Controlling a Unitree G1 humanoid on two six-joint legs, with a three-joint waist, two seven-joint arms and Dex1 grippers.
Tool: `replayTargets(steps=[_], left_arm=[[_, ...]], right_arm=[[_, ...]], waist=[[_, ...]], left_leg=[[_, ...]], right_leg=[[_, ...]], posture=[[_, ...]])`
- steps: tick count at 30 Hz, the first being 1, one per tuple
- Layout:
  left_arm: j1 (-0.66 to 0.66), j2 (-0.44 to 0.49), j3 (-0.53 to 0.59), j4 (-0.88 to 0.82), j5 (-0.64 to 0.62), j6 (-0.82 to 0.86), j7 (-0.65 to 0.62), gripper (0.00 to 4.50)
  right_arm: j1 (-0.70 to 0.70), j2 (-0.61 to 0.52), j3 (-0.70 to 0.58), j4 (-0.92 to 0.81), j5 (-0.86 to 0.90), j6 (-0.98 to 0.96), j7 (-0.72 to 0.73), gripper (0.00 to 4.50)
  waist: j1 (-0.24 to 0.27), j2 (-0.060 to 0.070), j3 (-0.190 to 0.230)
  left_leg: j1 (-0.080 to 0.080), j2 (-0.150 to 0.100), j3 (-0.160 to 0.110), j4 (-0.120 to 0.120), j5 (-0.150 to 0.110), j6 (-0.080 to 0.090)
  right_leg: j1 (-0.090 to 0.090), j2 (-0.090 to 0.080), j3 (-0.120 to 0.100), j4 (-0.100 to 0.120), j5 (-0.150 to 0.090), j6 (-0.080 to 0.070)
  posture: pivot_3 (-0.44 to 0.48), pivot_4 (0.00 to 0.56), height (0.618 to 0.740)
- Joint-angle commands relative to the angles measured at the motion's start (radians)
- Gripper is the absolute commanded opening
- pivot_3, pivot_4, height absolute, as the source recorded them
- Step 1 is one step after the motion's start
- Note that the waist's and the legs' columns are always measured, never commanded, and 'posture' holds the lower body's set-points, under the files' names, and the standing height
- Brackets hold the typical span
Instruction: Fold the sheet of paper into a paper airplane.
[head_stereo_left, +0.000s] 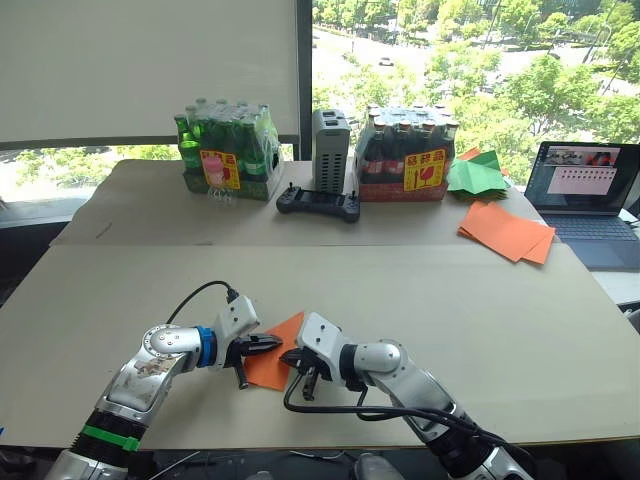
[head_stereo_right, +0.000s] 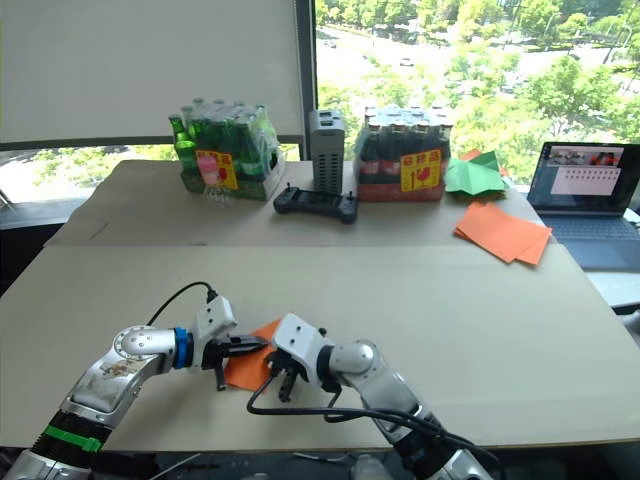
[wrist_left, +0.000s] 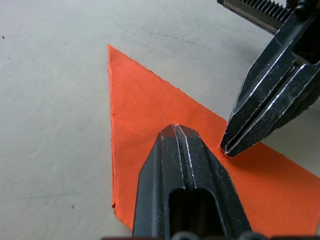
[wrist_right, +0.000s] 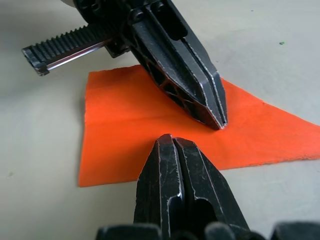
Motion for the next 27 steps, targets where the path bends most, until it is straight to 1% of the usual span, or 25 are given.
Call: replayTargets(steps=[1,8,14,22,27], left_arm=[[0.015,0.010,-0.026,0.020,0.029,0.032,0.003,0.02],[0.022,0.016,-0.027,0.012,0.029,0.037,0.000,0.02],[0.029,0.023,-0.029,0.011,0.031,0.034,-0.007,0.02],[0.021,0.023,-0.038,0.020,0.037,0.024,-0.011,0.02],[0.017,0.018,-0.042,0.022,0.038,0.020,-0.009,0.02]], right_arm=[[0.043,-0.020,0.073,0.003,-0.002,0.063,0.036,0.00],[0.062,-0.032,0.113,-0.030,-0.005,0.083,0.050,0.00],[0.070,-0.043,0.115,-0.043,-0.012,0.095,0.045,0.00],[0.036,-0.084,0.102,-0.011,-0.044,0.107,0.028,0.00],[0.019,-0.083,0.089,0.024,-0.041,0.108,0.011,0.00]], waist=[[0.000,0.000,0.000],[0.000,0.000,0.000],[0.000,0.000,0.000],[0.002,0.001,-0.001],[0.003,0.001,-0.001]], left_leg=[[0.000,0.000,0.000,0.000,0.000,0.000],[0.000,0.000,0.000,0.000,0.000,0.000],[0.000,0.000,0.000,0.000,0.000,0.000],[0.000,0.000,0.000,0.000,0.000,0.000],[0.000,0.000,0.000,0.000,0.000,0.000]], right_leg=[[0.000,0.000,0.000,0.000,0.000,0.001],[0.000,0.000,0.000,0.000,-0.001,0.002],[0.000,0.000,0.000,0.000,-0.001,0.002],[0.000,0.000,0.000,0.000,-0.001,0.002],[0.000,0.000,0.000,0.000,-0.001,0.002]], posture=[[0.000,0.150,0.733],[0.000,0.150,0.733],[0.000,0.150,0.733],[0.000,0.150,0.733],[0.000,0.150,0.733]])
